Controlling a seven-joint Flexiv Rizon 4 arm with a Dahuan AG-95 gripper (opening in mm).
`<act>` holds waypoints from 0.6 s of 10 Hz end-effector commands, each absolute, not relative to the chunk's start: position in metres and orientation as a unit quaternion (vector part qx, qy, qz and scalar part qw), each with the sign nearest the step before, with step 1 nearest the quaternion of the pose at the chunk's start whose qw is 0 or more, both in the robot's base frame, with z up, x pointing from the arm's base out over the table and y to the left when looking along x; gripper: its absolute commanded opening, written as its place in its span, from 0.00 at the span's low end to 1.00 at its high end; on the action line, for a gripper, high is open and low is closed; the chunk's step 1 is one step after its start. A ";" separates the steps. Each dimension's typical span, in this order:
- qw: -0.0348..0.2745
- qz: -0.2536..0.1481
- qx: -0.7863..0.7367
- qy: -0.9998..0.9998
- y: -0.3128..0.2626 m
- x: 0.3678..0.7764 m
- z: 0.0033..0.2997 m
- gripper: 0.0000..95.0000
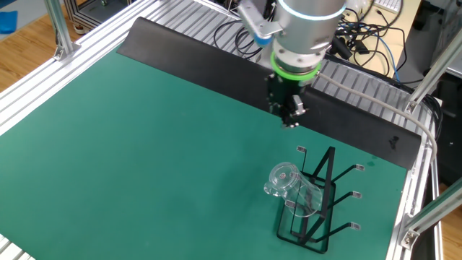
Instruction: Take the cup off the cup rack
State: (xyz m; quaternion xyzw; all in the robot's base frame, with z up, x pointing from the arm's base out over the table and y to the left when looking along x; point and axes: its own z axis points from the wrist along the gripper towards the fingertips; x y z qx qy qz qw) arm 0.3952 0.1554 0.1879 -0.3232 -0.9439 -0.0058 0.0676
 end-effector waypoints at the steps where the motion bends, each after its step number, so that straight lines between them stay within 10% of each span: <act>1: 0.079 -0.027 -0.375 -0.923 0.179 0.393 0.196 0.40; 6: 0.066 -0.060 -0.441 -0.893 0.230 0.383 0.213 0.40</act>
